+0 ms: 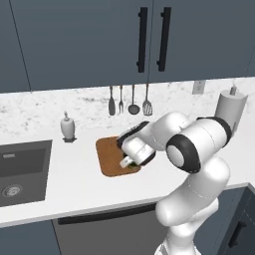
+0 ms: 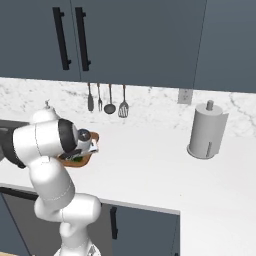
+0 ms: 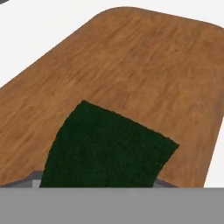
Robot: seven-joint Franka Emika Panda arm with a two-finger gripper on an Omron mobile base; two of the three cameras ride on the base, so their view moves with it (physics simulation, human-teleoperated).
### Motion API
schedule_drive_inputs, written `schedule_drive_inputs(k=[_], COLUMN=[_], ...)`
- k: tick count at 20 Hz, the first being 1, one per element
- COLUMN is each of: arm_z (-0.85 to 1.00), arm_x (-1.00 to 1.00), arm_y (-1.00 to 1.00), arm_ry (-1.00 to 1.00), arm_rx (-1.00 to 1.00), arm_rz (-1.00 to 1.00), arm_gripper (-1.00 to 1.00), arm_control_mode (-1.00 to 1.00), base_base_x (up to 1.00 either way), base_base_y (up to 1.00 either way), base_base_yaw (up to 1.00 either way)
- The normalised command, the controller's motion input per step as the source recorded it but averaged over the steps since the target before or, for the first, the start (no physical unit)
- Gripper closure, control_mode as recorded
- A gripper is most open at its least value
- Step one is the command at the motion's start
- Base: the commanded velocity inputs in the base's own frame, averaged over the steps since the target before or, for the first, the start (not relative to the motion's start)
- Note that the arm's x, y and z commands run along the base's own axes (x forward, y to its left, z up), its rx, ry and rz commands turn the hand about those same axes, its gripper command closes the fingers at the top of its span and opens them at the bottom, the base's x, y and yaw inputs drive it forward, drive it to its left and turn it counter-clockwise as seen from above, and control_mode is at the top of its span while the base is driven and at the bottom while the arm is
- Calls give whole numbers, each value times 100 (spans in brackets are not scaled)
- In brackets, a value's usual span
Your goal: Pick up the sponge from the counter and clean the cutting board by briefly scrubbing or pressing down on the cutting board. Once finished, release the sponge.
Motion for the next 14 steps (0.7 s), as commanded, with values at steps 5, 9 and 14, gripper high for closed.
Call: schedule_drive_inputs(k=[5,9,14], arm_z=[-39,-12,21], arm_x=[0,-29,-29], arm_y=[-81,-69,-56], arm_ry=[-3,-9,-14], arm_rx=[2,0,0], arm_rz=[8,11,9], arm_gripper=[100,100,100], arm_control_mode=[-100,-100,-100], base_base_x=[0,0,0], base_base_y=[0,0,0], base_base_yaw=[0,0,0])
